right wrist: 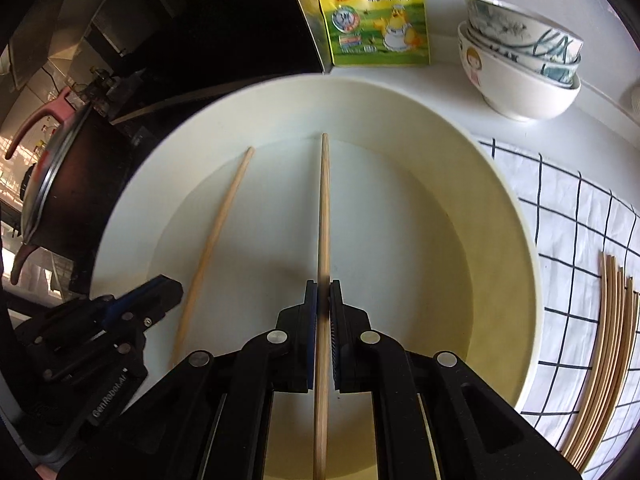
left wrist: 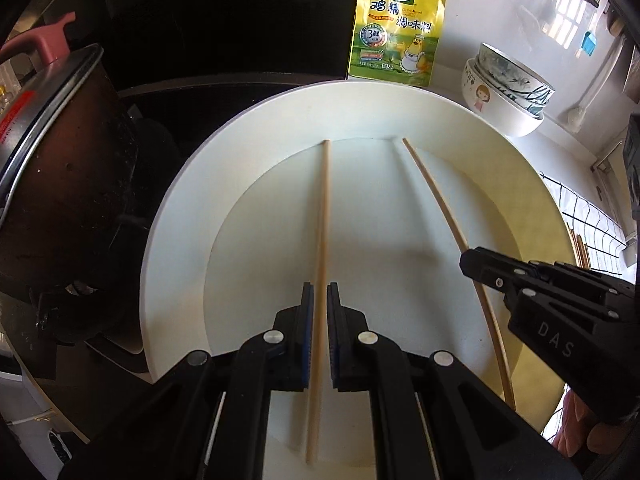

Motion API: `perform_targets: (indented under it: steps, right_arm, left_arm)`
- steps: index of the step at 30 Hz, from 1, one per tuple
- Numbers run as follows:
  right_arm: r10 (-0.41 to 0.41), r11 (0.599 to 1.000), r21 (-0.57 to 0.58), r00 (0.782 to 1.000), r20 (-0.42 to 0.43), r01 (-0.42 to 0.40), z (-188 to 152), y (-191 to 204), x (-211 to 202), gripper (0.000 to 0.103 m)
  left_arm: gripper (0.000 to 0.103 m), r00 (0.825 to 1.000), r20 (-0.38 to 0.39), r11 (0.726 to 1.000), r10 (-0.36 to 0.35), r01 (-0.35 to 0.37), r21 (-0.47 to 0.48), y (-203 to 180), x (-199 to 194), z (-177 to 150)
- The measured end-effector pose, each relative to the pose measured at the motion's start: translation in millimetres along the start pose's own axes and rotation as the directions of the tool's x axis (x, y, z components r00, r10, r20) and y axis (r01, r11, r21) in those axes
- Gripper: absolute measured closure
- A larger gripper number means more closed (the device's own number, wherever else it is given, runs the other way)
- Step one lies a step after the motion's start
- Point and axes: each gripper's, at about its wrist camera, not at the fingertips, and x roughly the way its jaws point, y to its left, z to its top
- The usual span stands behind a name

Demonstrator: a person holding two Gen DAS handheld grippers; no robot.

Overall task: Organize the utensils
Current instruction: 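Open the right tool to drop the chopstick into the basin, then move the right tool back over the chopsticks on the cloth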

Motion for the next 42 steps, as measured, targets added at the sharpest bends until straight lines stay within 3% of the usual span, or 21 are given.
perform_targets:
  steps: [4,6,8,27,42]
  right_arm:
    - [-0.006,1.000,0.015,1.000,0.005,0.006,-0.7,-3.8,-1.7,0.093]
    - [-0.021,1.000,0.016,0.999,0.035,0.020,-0.3,-4.5,-9.5,0.067]
    - [-0.035,0.999,0.002,0.997,0.074,0.035,-1.4,-4.4,-18.9,0.067]
    - [-0.016,1.000,-0.014,0.991,0.134,0.018,-33.7,-9.3,-76.0,0.067]
    - [-0.079,0.996,0.063,0.976,0.203,0.068,-72.9,-65.9,-141.1,0.067]
  left_arm:
    - [0.092,1.000,0.003,1.000,-0.004,0.004,-0.003,0.8,-1.2,1.0]
    - [0.069,1.000,0.014,1.000,0.005,-0.004,-0.013,2.1,-4.0,2.9]
    - [0.051,0.999,0.034,1.000,0.011,-0.010,-0.024,3.9,-9.4,3.2]
    - [0.045,0.995,0.099,0.999,0.010,-0.007,-0.038,-13.7,-53.6,-8.5]
    - [0.040,0.987,0.154,0.999,-0.036,0.035,0.008,-69.4,-79.7,-14.6]
